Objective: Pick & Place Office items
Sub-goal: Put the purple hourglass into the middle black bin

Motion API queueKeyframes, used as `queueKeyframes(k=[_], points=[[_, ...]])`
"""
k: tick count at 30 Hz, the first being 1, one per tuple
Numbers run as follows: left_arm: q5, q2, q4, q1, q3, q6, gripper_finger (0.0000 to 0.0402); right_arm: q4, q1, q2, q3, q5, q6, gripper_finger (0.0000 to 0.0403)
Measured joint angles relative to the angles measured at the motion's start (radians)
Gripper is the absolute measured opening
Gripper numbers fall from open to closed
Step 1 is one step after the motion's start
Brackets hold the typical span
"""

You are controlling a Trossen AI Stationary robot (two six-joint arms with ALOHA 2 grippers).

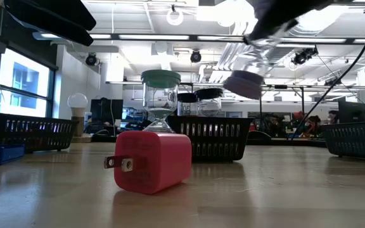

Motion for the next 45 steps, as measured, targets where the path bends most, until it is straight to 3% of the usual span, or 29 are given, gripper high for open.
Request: queueKeyframes(k=[8, 26, 45], points=[[0.0, 0.0, 0.0, 0.0, 0.0, 0.01, 0.0315, 0.076, -0.069, 0.004, 0.0, -0.003, -0.099, 0.0184], [0.003, 0.0, -0.001, 0.0, 0.0, 0.011, 0.0315, 0.1, -0.179, 0.112, 0.0, -0.081, -0.111, 0.0183], [0.003, 0.0, -0.001, 0.0, -0.001, 0.011, 0.0315, 0.007, -0.223, 0.15, 0.0, -0.141, 0.006, 0.0186]])
